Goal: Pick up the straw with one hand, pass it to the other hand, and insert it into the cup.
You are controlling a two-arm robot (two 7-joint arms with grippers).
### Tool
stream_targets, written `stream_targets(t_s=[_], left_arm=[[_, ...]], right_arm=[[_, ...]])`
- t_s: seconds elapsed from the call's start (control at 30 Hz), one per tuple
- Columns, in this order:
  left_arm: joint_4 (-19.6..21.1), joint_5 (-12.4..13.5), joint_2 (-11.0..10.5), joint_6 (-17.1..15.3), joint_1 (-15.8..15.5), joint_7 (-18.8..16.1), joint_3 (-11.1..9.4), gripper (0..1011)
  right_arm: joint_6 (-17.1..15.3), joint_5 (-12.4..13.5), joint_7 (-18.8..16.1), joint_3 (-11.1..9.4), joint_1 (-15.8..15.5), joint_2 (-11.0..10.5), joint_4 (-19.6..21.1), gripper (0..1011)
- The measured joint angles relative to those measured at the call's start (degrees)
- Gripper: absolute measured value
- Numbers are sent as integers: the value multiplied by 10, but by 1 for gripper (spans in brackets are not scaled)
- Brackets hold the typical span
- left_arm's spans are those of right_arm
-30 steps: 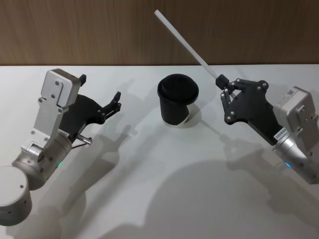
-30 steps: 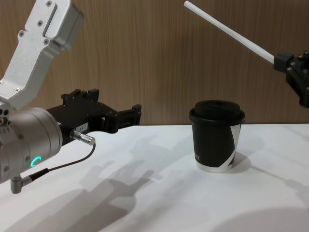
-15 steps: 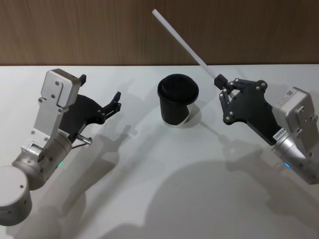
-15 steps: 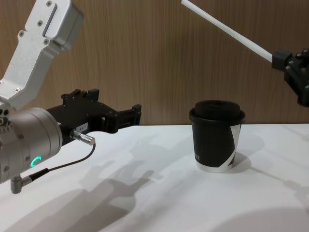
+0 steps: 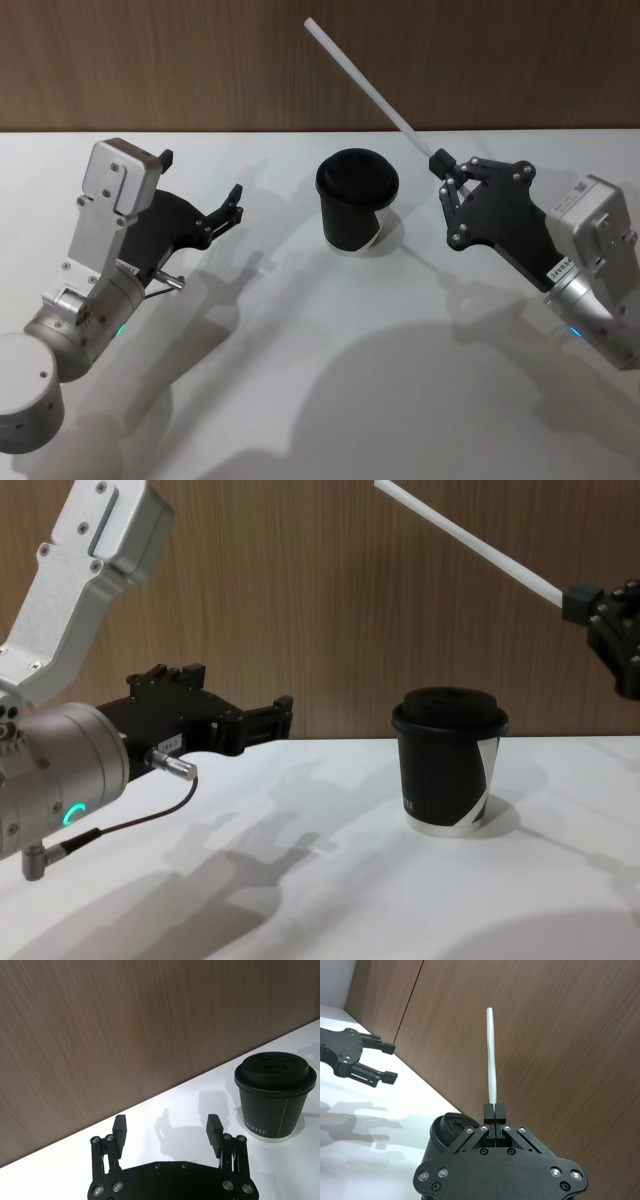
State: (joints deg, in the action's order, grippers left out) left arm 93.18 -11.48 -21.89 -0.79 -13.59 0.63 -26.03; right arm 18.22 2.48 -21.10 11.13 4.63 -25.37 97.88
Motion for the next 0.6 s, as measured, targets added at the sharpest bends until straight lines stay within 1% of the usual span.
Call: stream_targets(t_s=[0.17,0.33,0.5,0.53,0.57,0.6], left_arm=[[0,0,0,-1,0,2,1,1003],[2,-6,0,-4,0,11,3,1003],[9,-23,-1,-13,-3,31,7,1003],[12,-31,-1,-17,-5,40,10,1003],[12,-31,-1,-17,-5,40,10,1003],[14,-40,-1,-21,-6,47,12,1003]], right_arm=[[0,0,0,0,0,0,0,7],[0,0,0,0,0,0,0,7],[0,0,0,0,0,0,0,7],[0,0,0,0,0,0,0,7],[0,0,0,0,0,0,0,7],[0,0,0,0,0,0,0,7]])
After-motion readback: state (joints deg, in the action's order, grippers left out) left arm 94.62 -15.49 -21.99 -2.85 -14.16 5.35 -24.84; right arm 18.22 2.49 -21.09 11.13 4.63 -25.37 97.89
